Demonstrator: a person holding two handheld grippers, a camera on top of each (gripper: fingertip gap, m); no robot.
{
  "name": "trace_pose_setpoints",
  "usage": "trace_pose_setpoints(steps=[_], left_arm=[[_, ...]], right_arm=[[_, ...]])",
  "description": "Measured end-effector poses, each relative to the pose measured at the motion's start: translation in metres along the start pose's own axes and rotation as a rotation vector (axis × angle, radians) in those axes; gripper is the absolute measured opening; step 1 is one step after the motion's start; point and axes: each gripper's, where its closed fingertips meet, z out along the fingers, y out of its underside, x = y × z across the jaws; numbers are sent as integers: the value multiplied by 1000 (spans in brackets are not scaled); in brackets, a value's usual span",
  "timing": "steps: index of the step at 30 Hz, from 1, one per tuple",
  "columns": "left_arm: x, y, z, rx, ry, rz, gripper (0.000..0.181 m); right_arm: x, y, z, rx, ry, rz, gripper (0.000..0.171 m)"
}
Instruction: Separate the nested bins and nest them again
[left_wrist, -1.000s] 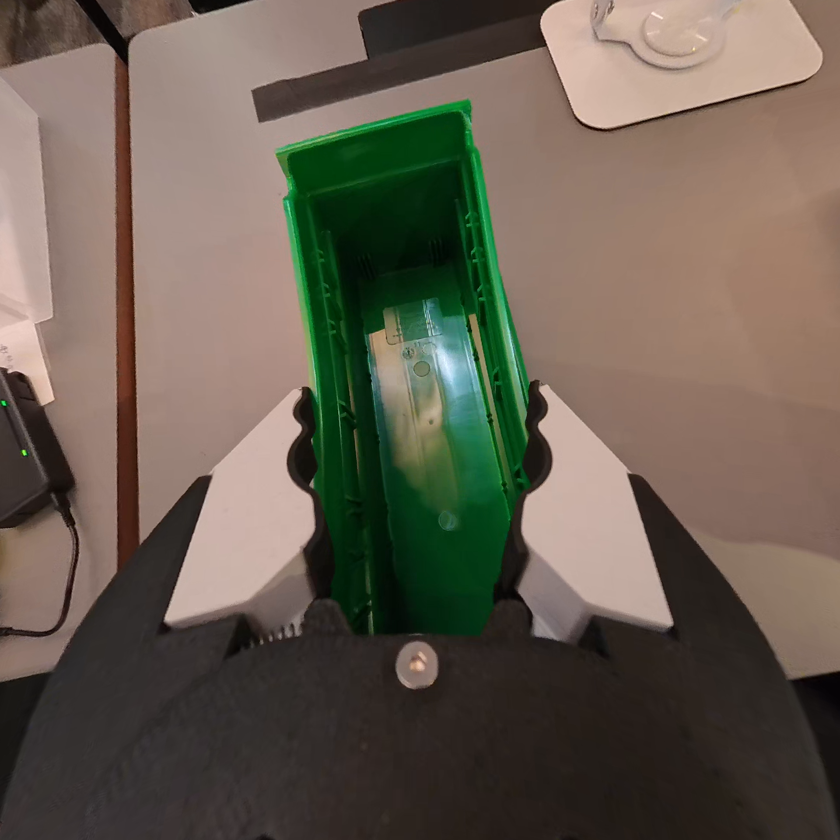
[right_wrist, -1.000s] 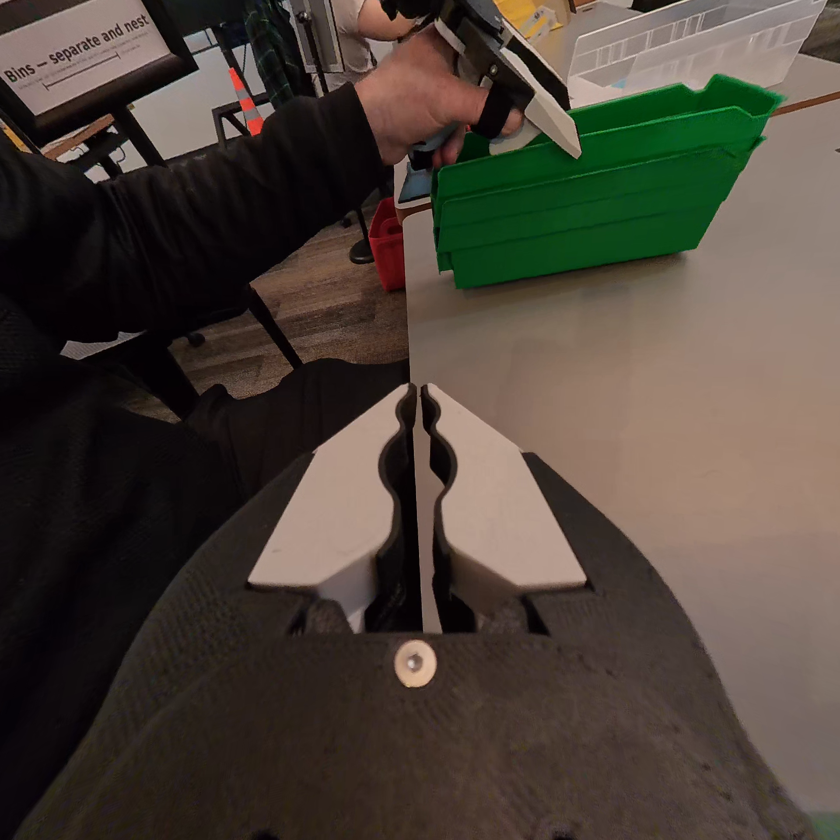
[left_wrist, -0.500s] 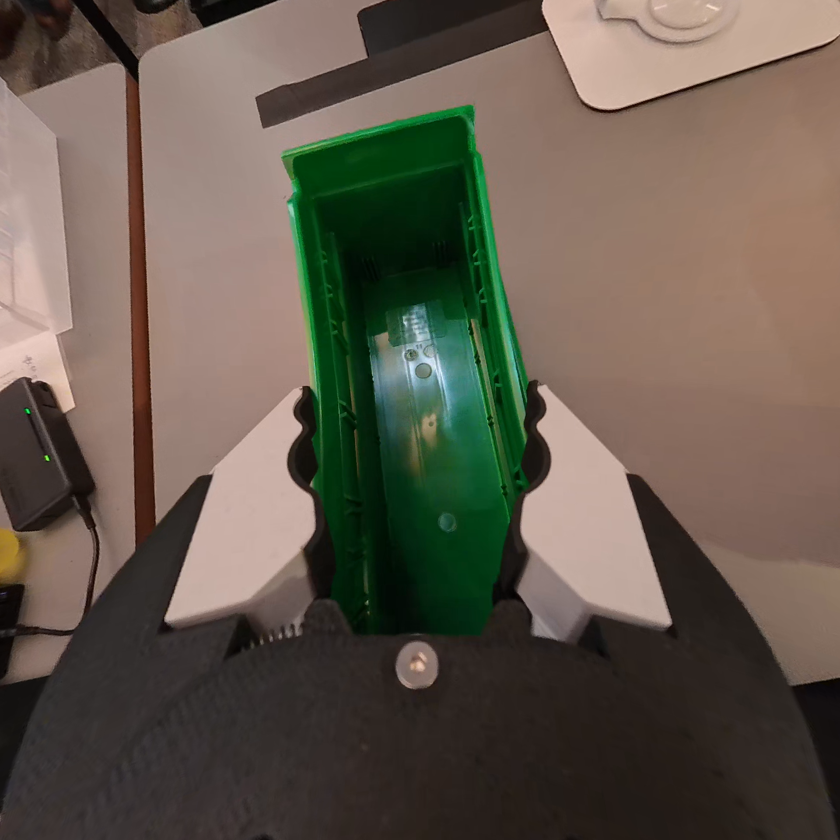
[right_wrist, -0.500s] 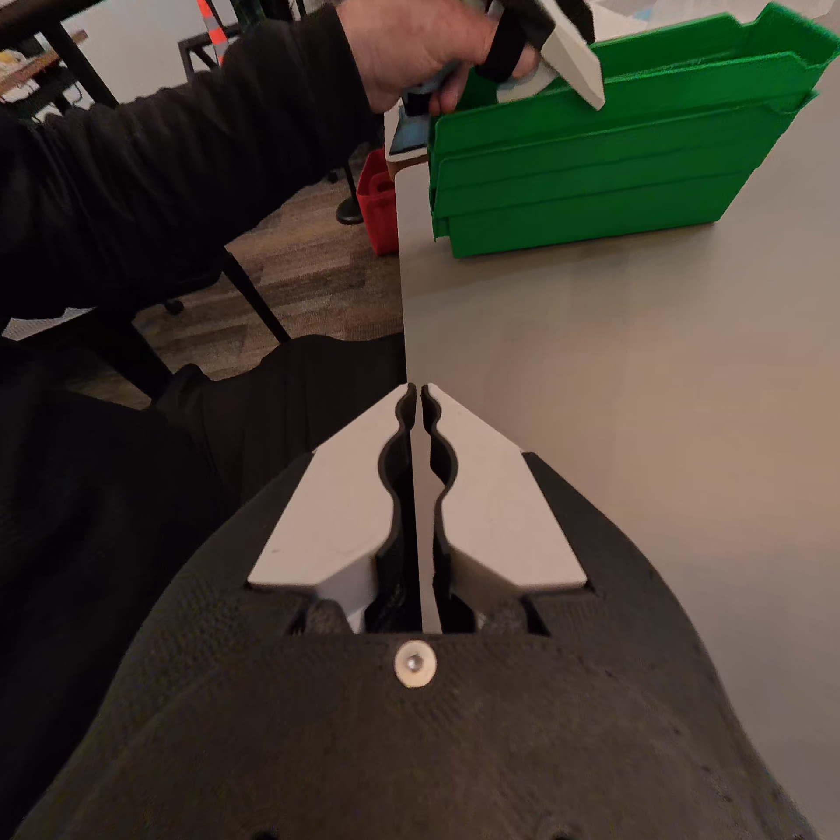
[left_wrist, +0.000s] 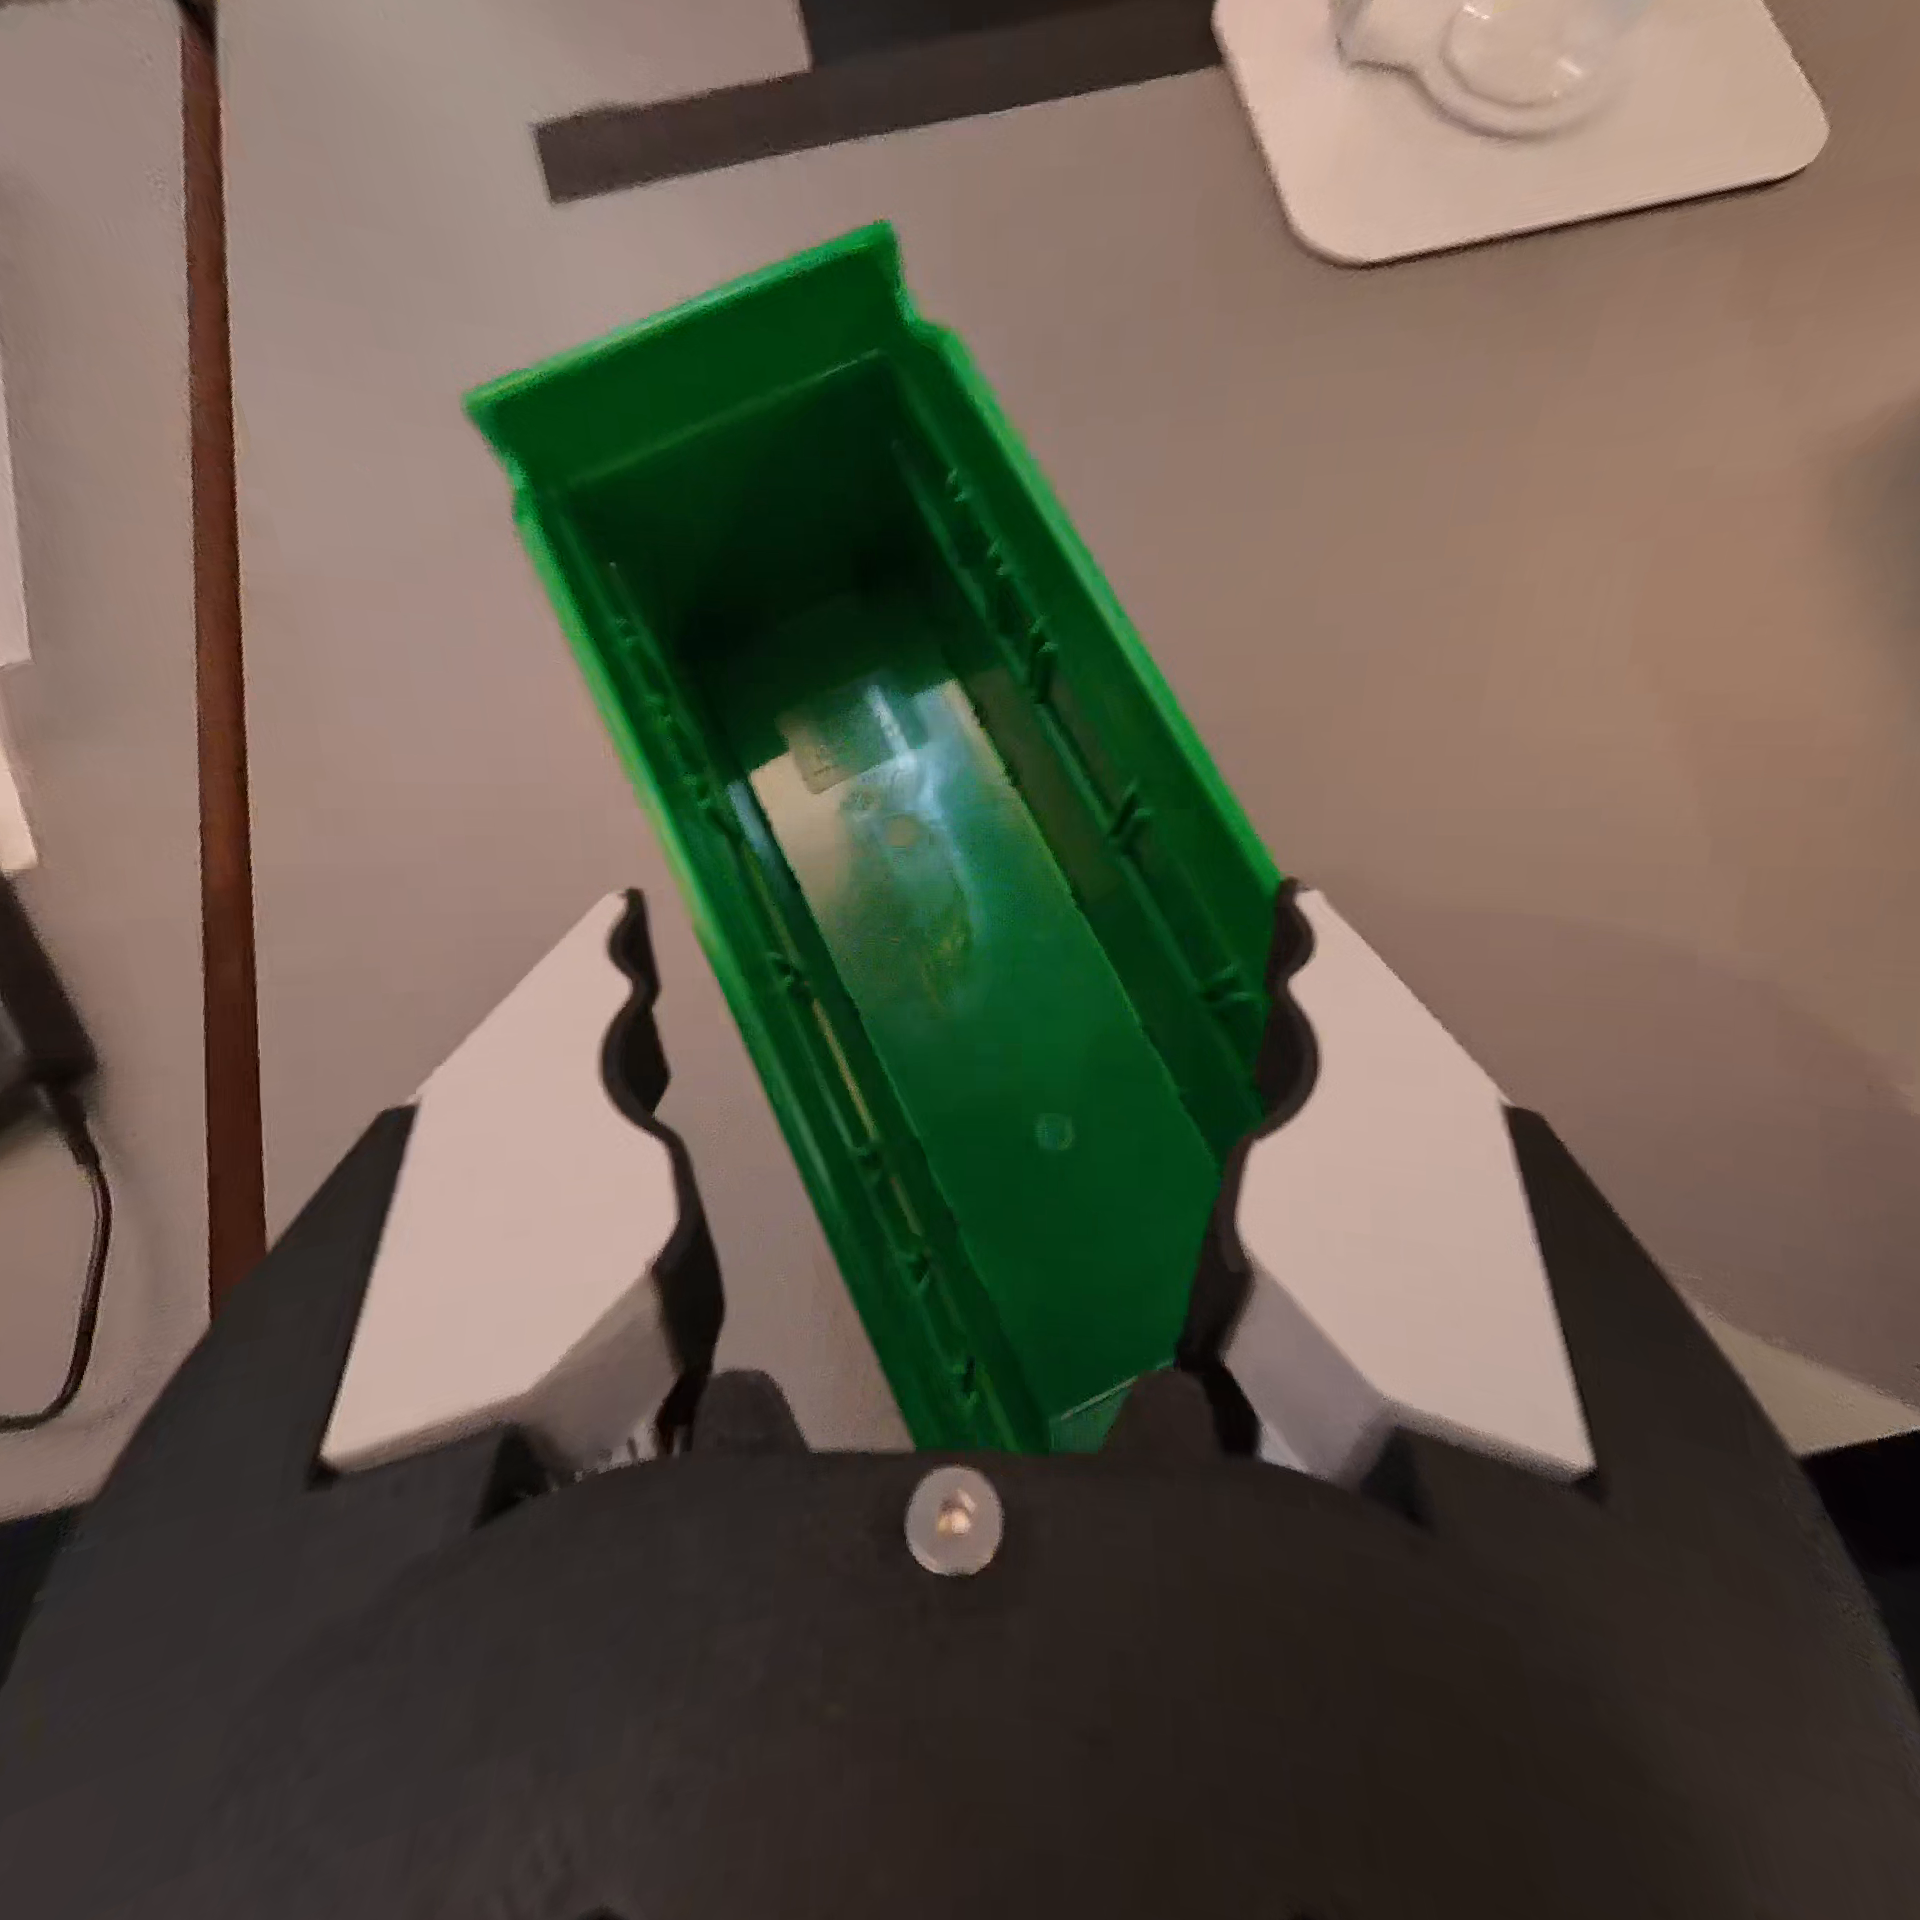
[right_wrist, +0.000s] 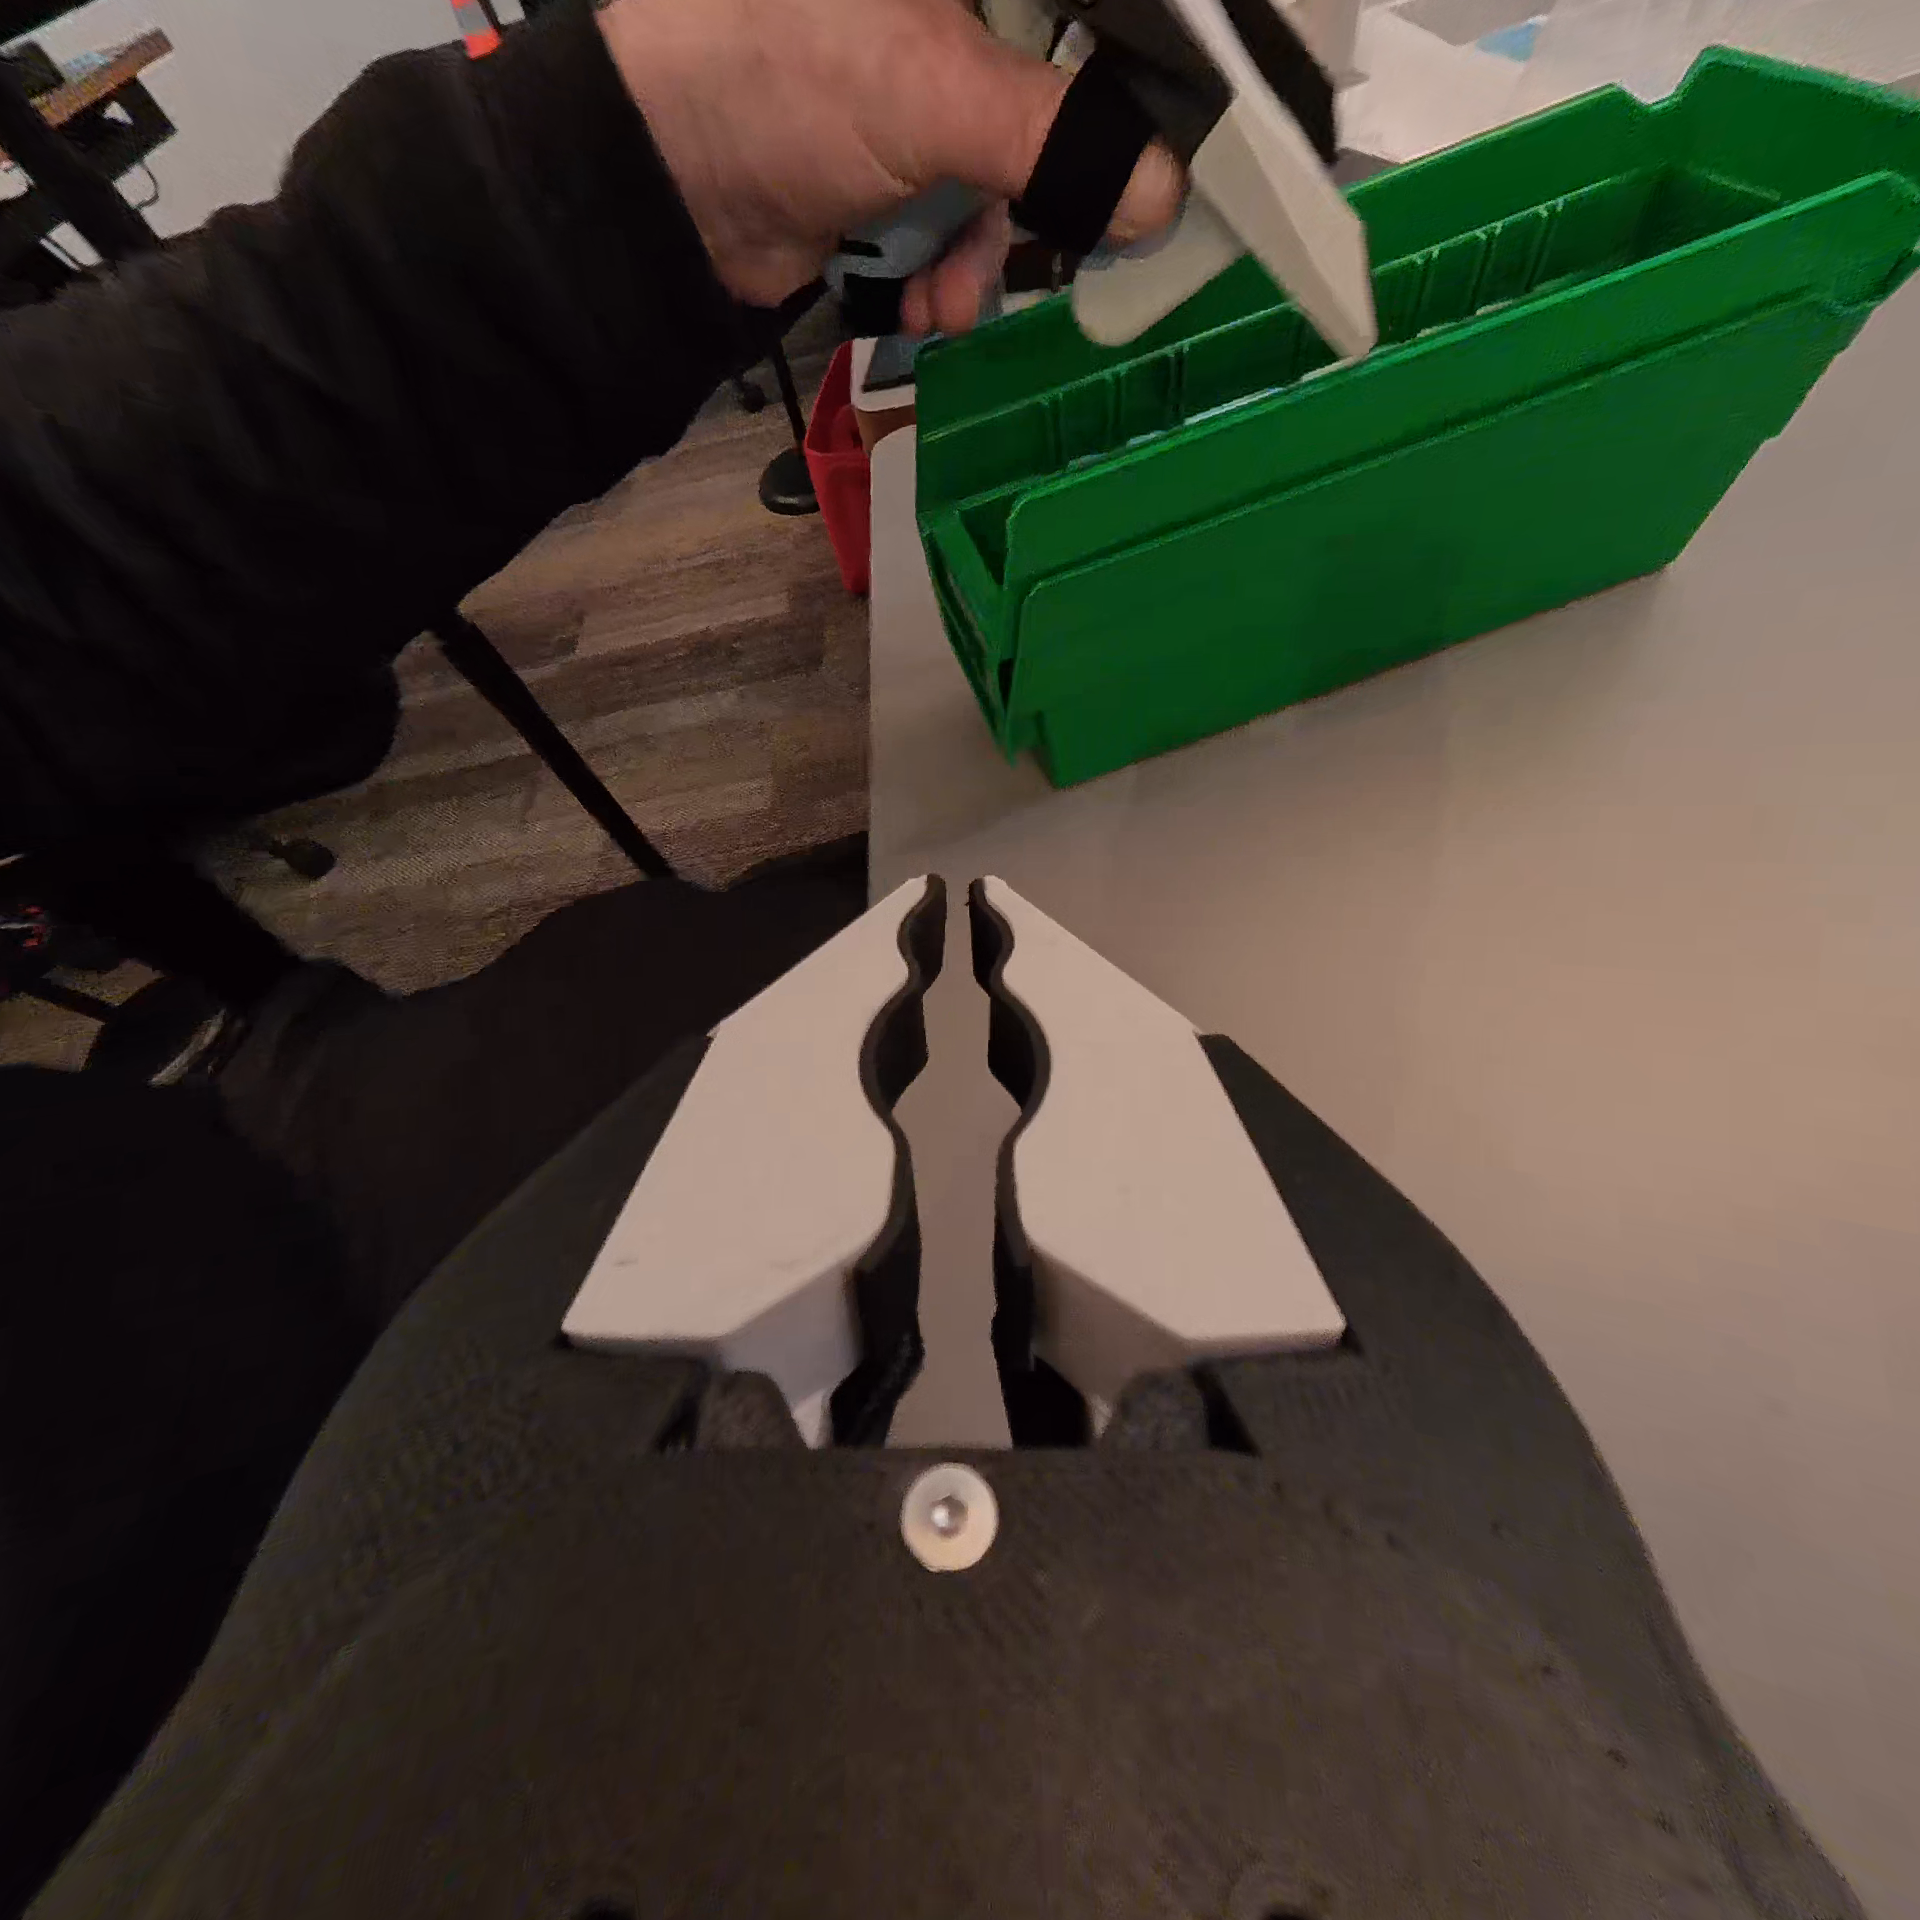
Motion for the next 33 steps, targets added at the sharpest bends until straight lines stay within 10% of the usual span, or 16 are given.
trace_pose_setpoints(steps=[4,16,33], left_arm=[[-1,20,3,-99,66,-107,147],[14,30,10,-214,102,-20,147],[9,20,10,-150,121,20,104]], right_arm=[[25,-17,26,9,39,22,11],[12,-28,150,-54,-96,17,0],[86,-53,131,81,27,113,0]])
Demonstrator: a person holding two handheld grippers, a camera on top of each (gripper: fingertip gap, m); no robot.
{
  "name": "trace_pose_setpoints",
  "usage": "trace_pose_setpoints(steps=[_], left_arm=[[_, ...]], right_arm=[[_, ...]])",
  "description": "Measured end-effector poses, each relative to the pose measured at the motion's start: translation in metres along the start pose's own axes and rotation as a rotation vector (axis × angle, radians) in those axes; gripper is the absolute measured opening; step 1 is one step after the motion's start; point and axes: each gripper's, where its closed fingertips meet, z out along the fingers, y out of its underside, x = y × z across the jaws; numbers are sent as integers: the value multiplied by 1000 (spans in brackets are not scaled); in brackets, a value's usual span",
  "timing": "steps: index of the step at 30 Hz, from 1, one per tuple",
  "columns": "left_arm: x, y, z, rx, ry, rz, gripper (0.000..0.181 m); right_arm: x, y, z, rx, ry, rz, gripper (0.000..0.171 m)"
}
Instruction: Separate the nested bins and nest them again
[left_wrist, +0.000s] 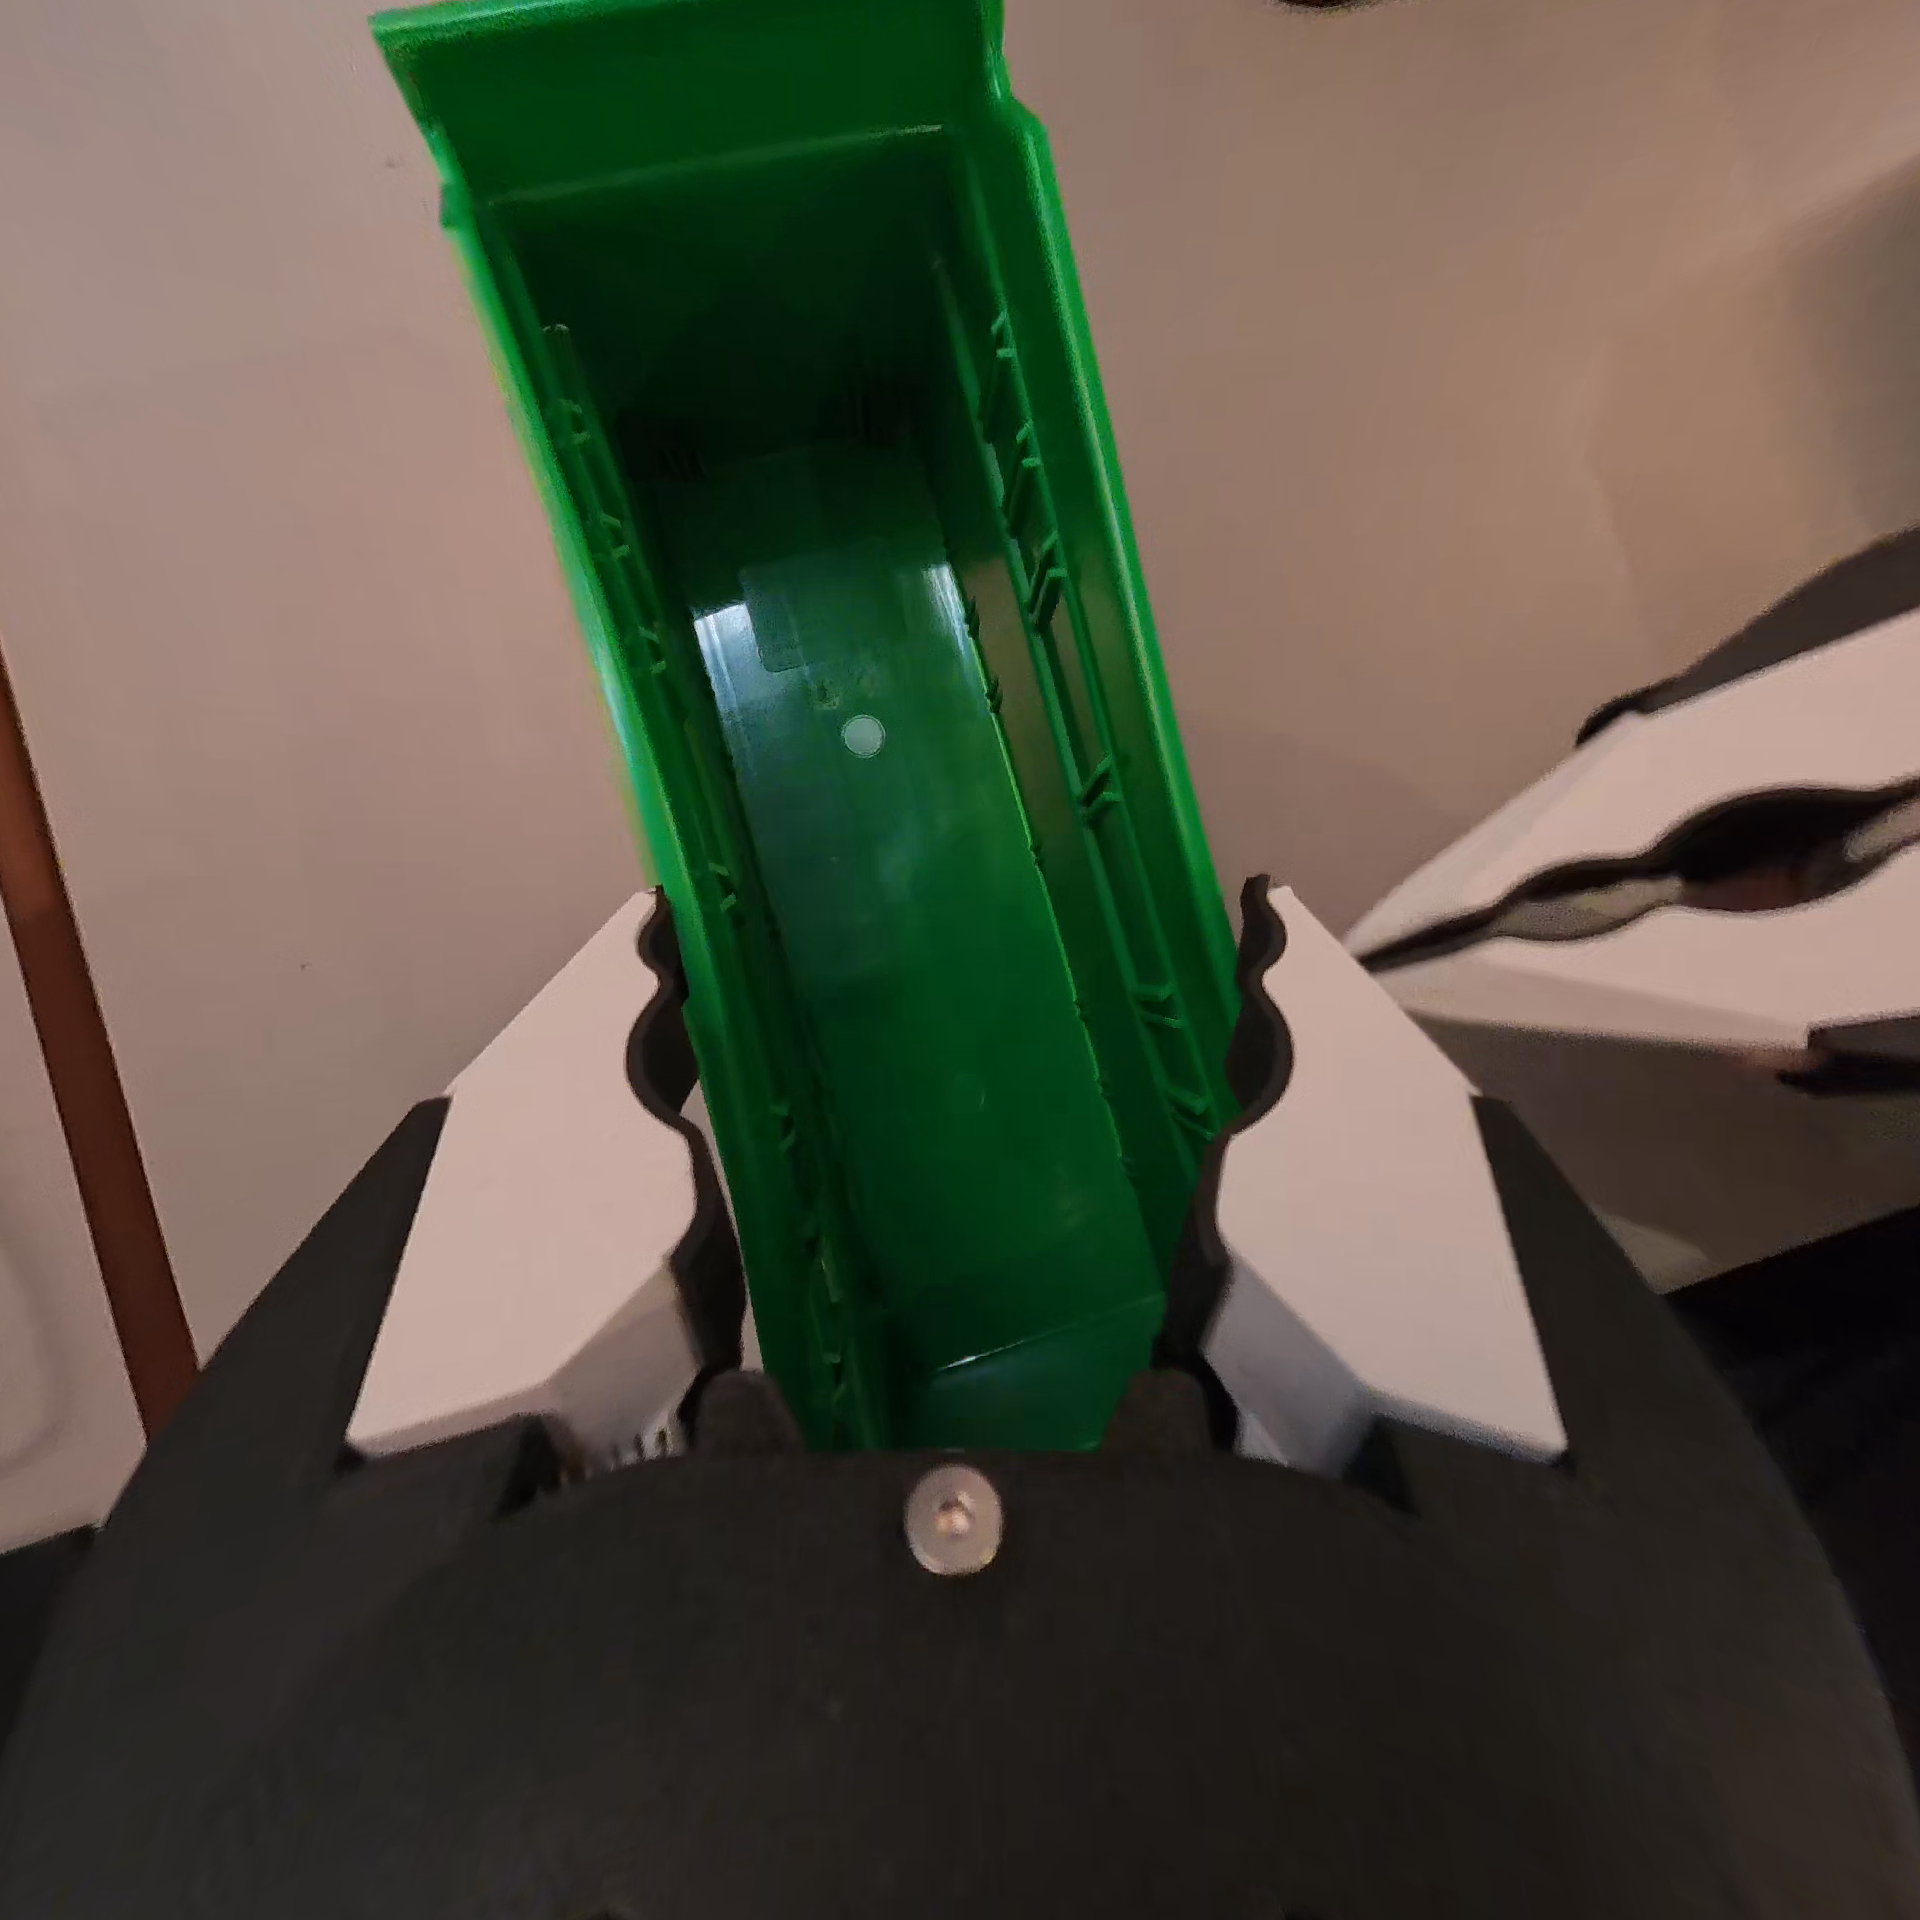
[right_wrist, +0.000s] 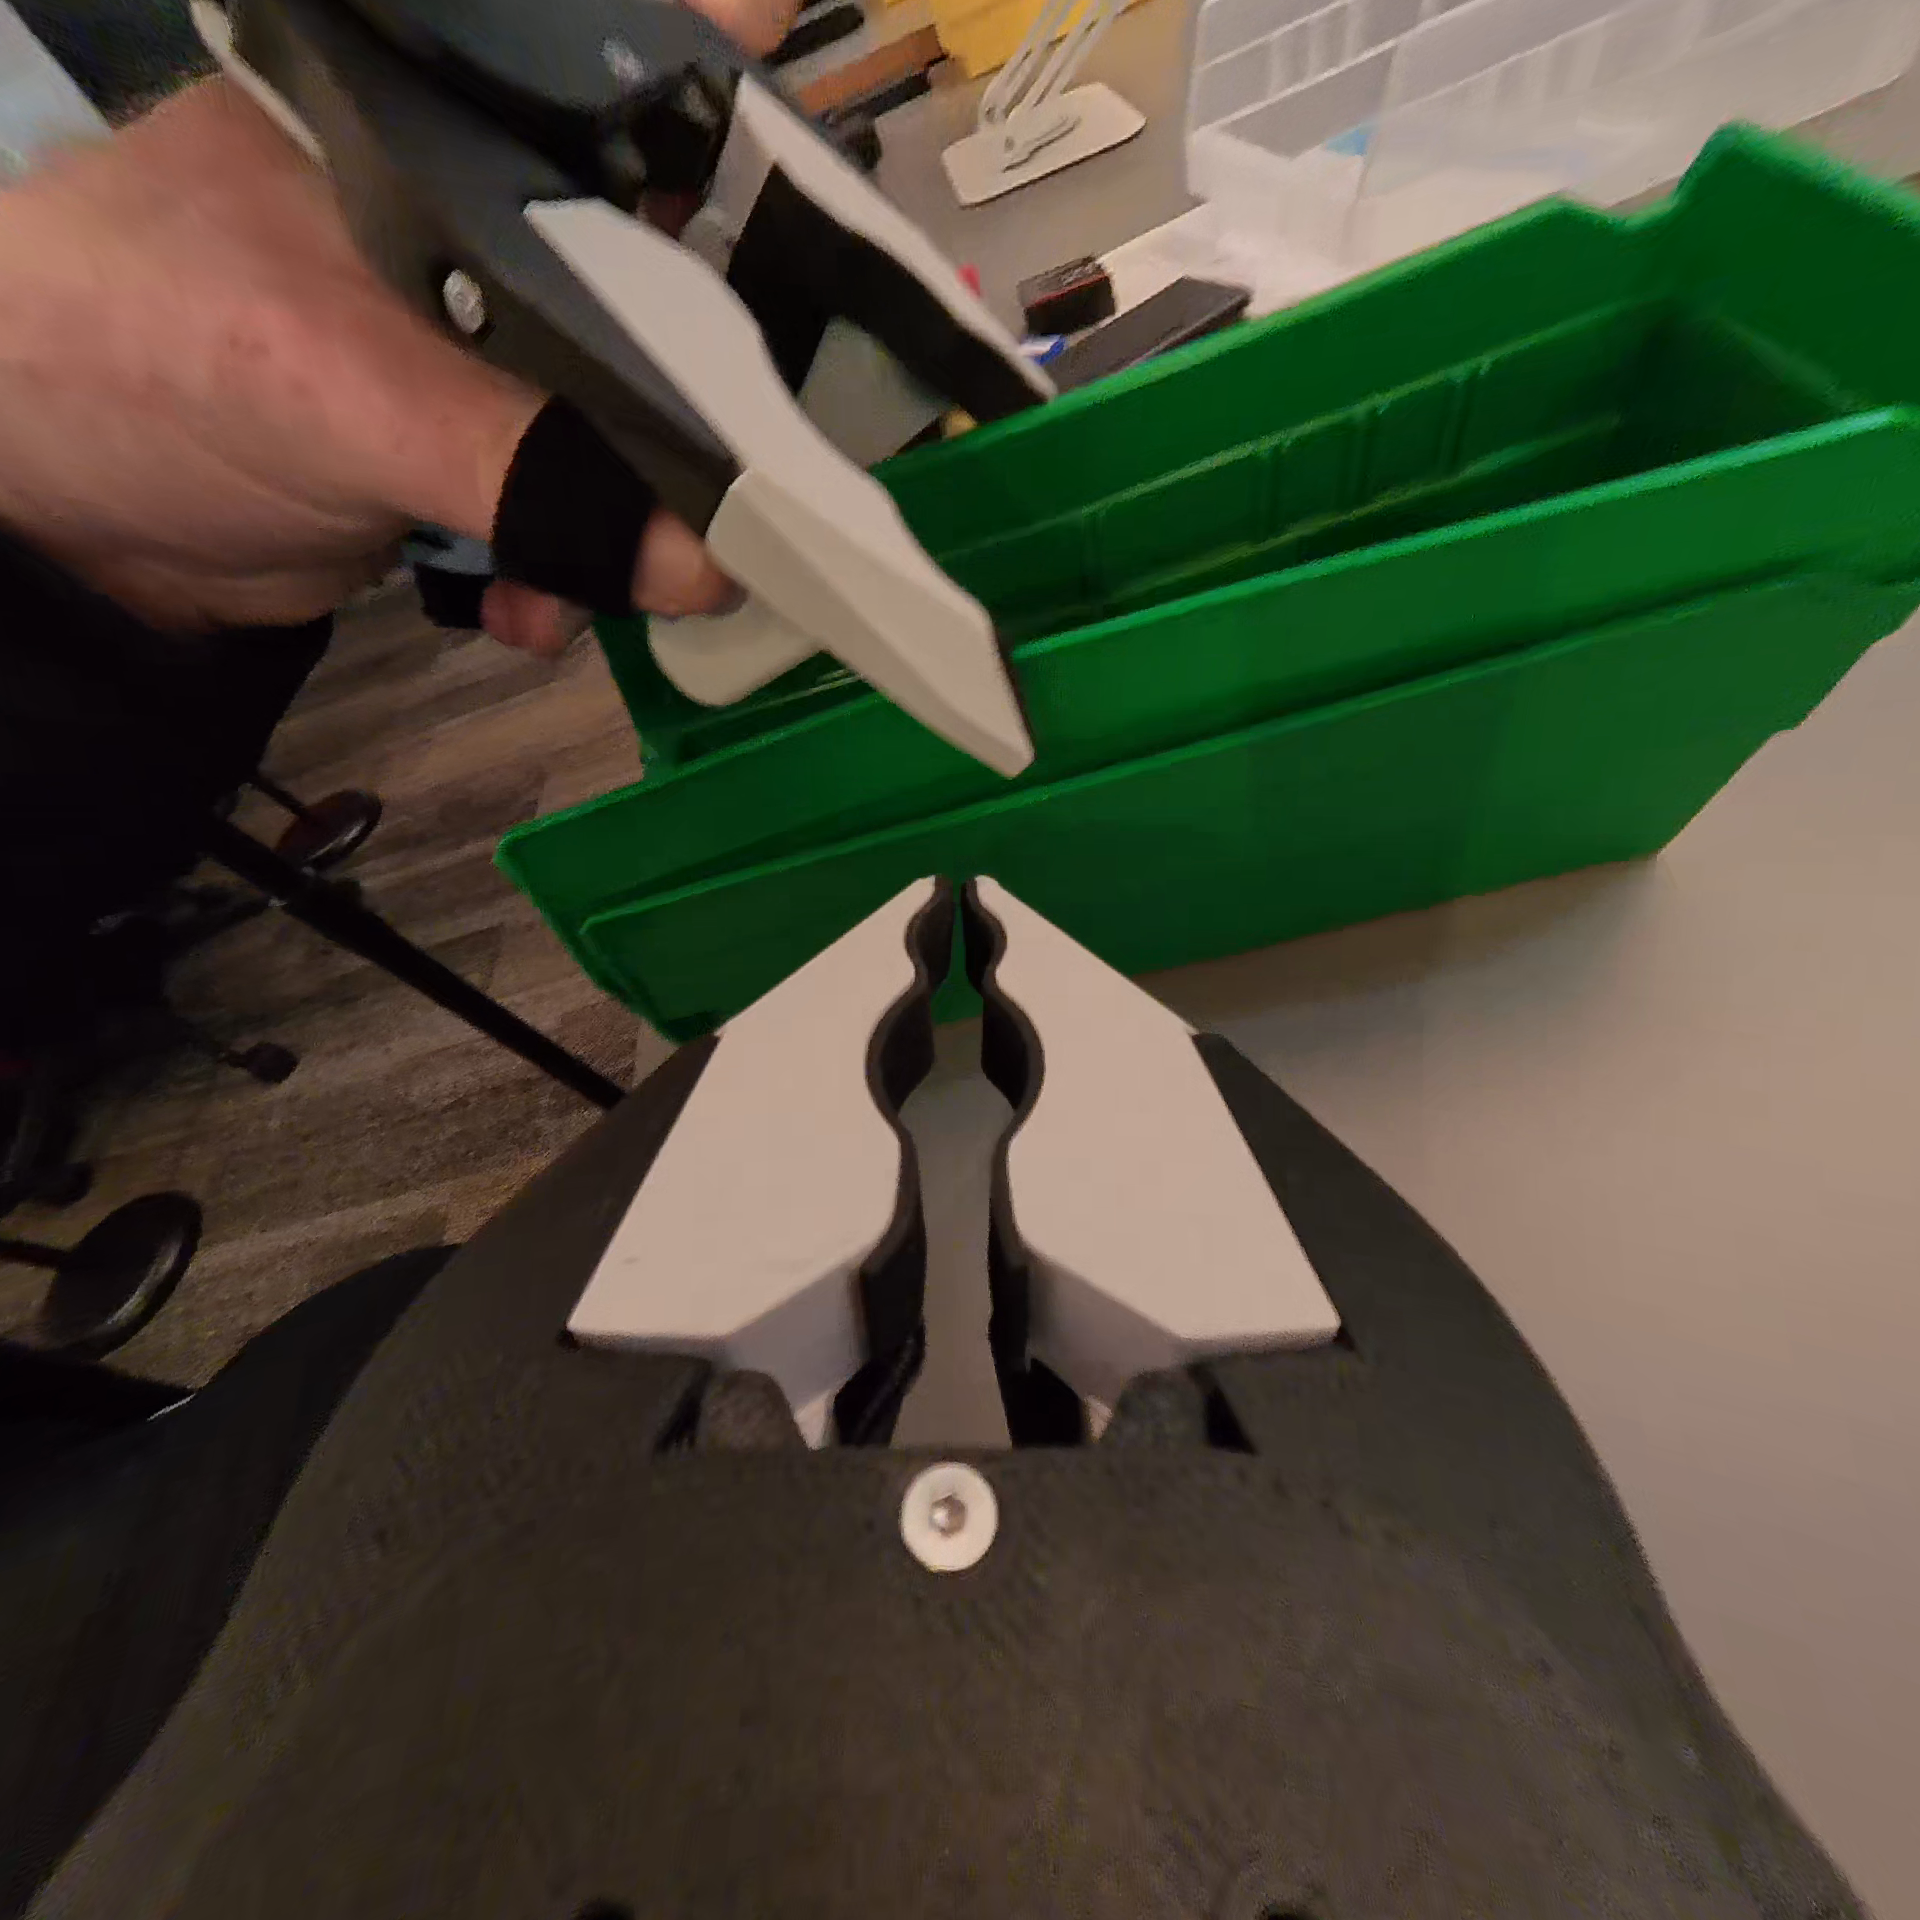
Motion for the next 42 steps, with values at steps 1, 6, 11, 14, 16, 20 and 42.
trace_pose_setpoints(steps=[1,6,11,14,16,20,42], left_arm=[[1,0,0,4,17,-3,104],[1,6,2,-26,40,-4,126],[1,17,9,-103,-13,10,146],[6,15,9,-94,18,10,127],[6,13,8,-89,18,8,119],[4,11,7,-60,27,3,111],[6,11,4,-37,81,4,102]], right_arm=[[5,-5,0,13,17,-7,0],[19,-12,9,-6,77,-74,3],[26,-4,20,-40,89,-84,0],[27,-7,18,-22,90,-80,0],[28,-7,18,-23,94,-89,0],[32,-10,17,-14,106,-101,0],[41,-22,23,20,160,-215,0]])
